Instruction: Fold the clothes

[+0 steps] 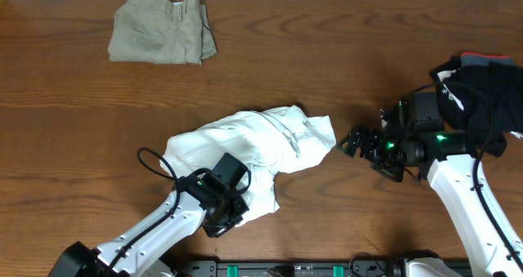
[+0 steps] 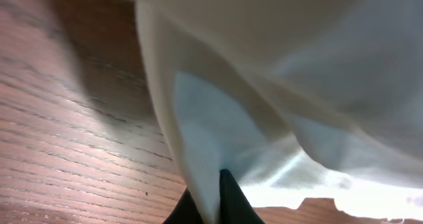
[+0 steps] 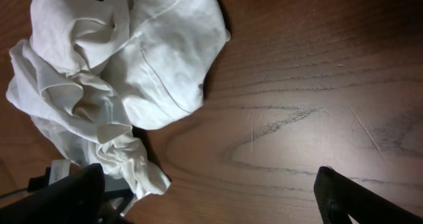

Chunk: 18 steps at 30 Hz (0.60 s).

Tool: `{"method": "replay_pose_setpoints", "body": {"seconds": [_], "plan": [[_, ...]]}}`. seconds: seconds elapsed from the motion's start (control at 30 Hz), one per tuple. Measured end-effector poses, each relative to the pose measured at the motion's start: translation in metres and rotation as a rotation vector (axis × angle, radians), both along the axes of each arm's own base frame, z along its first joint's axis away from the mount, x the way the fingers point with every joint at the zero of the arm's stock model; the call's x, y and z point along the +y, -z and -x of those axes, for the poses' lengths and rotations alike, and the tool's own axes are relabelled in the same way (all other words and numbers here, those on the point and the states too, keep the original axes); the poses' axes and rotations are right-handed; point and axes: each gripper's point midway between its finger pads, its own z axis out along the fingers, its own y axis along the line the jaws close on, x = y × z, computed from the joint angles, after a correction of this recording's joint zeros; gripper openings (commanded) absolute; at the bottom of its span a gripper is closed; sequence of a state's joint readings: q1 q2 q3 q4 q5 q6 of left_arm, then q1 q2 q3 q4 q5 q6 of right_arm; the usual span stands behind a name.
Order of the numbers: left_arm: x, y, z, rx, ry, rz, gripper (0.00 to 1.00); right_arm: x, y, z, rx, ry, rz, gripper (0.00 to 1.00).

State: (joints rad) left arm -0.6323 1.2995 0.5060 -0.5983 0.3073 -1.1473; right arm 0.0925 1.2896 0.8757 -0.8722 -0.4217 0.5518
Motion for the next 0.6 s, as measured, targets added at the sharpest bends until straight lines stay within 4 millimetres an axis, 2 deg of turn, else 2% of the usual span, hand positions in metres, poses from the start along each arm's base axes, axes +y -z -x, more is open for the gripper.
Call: {"method": "replay_pose_setpoints", "body": {"seconds": [0.1,0.2,0.37,0.47,0.6], "plan": [[-0.003,-0.009,-0.002,-0.013,0.040,0.015,0.06,0.000,0.000,0.000,0.001,0.001,0.002,0.99],[-0.017,-0.039,-0.020,-0.102,0.089,0.071,0.06,-0.001,0.000,0.000,0.004,0.006,0.002,0.99],[-0.044,-0.125,-0.058,-0.330,0.164,0.196,0.06,0.001,-0.001,-0.003,0.001,0.025,-0.012,0.99],[-0.045,-0.172,-0.068,-0.435,0.176,0.214,0.06,0.005,-0.004,-0.007,-0.020,0.023,-0.040,0.99],[-0.038,-0.220,-0.077,-0.544,0.180,0.200,0.06,0.017,-0.009,-0.011,-0.044,-0.005,-0.070,0.99]]}}
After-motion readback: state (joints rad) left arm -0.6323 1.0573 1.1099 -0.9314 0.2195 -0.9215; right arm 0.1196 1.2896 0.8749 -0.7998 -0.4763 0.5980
